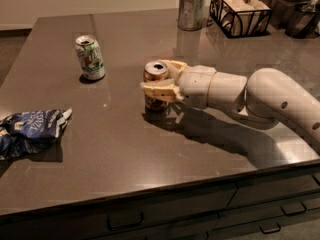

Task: Place orange can upright

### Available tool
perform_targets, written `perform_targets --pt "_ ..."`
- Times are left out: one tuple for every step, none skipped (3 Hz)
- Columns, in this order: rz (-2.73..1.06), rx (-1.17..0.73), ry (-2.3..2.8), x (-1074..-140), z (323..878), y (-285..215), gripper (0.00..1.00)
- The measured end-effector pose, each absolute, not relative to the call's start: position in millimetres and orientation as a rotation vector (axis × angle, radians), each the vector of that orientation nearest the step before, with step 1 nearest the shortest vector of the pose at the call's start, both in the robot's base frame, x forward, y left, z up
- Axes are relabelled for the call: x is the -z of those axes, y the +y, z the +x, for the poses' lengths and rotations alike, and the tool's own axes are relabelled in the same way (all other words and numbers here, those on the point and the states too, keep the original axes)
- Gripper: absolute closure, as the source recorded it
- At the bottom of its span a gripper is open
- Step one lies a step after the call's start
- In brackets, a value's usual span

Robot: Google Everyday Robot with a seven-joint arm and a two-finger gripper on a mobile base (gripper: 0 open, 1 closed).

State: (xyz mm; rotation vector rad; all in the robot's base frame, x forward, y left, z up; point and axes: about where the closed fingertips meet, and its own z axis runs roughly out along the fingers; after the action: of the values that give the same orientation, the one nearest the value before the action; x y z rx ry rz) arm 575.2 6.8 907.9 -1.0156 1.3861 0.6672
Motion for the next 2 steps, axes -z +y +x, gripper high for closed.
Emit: perform_targets --pt "-1.018 -0.669 1.384 -908.1 574.7 9.1 0.13" --pt "-1.021 -0.672 1.382 -908.5 574.1 11.2 0.0"
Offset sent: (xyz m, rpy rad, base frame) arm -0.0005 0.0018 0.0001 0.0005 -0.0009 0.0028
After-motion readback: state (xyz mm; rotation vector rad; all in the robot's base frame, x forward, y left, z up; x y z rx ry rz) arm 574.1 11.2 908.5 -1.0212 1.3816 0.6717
